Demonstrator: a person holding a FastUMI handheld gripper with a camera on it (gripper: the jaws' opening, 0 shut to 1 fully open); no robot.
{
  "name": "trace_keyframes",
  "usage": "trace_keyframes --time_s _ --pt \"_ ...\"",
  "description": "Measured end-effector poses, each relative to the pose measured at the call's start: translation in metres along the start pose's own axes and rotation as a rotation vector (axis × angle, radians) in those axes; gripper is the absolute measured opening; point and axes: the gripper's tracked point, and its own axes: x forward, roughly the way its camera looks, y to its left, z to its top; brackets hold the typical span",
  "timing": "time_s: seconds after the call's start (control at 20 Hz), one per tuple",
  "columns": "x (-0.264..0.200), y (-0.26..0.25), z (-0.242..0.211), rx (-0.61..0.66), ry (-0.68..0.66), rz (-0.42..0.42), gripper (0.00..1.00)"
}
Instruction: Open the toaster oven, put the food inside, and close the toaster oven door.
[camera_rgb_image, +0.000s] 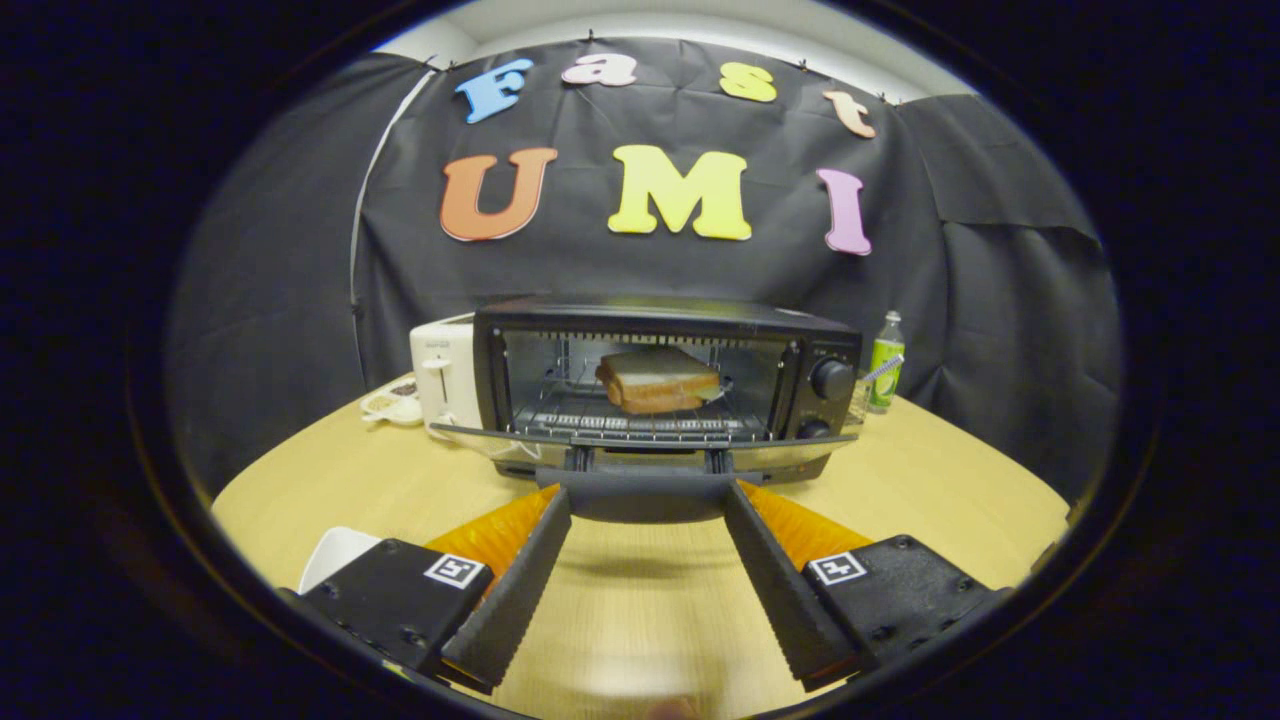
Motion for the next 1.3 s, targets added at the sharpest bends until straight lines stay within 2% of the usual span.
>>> trace_keyframes --time_s 0.3,0.45,0.8,1.3 --pt "-0.016 0.006 0.042 0.020 -0.057 0.020 1.00" --pt "-0.047 0.001 0.072 -0.024 -0.113 -0.005 1.00" --pt "-0.124 -0.024 0.134 -0.027 -0.198 -0.009 1.00" --pt "-0.223 -0.068 0.216 0.032 -0.322 -0.027 1.00"
